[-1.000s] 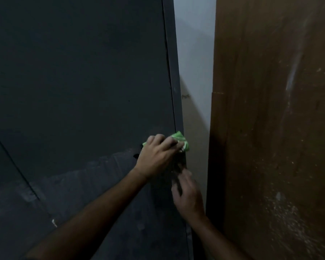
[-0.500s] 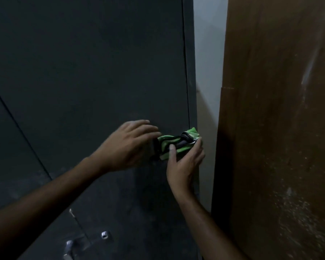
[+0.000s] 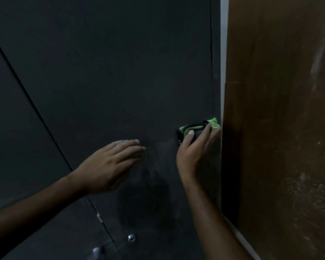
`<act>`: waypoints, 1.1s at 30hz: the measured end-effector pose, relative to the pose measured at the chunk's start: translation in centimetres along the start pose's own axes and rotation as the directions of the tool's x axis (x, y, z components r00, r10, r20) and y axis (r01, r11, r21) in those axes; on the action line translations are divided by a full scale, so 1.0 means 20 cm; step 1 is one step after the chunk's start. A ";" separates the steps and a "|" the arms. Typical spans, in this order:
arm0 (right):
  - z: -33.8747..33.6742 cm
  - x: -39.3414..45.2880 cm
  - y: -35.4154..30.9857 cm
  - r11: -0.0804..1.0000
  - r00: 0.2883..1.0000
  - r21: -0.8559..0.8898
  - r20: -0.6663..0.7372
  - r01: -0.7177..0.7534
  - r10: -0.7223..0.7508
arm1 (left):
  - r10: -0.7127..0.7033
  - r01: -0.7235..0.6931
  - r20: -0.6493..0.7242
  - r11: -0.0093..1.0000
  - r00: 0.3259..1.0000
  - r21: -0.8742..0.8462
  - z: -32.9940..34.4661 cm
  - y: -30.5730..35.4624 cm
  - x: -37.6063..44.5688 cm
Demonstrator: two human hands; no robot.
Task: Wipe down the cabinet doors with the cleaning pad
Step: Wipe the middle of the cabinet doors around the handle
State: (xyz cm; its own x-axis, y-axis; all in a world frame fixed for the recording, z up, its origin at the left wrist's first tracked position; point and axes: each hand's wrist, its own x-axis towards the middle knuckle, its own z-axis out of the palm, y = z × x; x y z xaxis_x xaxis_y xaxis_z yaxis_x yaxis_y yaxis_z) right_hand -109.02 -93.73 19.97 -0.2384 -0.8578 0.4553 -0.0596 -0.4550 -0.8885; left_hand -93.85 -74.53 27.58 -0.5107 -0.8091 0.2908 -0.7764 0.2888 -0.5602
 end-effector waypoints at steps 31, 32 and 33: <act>0.11 -0.27 0.25 0.963 0.983 -0.210 -0.117 -0.167 0.144 | 0.281 -0.314 0.155 0.908 0.947 0.277 0.37 -0.16 -0.43; 0.09 -0.12 0.23 0.948 0.947 -0.138 -0.188 -0.287 0.260 | 0.279 -0.311 0.146 0.909 0.949 0.279 0.38 -0.16 -0.44; 0.07 0.01 0.20 0.931 0.920 -0.116 -0.236 -0.346 0.312 | 0.283 -0.311 0.136 0.910 0.949 0.275 0.38 -0.15 -0.44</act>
State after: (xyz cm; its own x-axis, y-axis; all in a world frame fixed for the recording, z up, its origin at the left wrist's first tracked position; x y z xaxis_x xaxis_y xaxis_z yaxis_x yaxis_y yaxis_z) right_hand -107.87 -96.06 16.61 -0.4664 -0.8753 0.1279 -0.0855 -0.0994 -0.9914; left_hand -84.22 -72.23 20.86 -0.6543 -0.7561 0.0118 -0.4461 0.3733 -0.8134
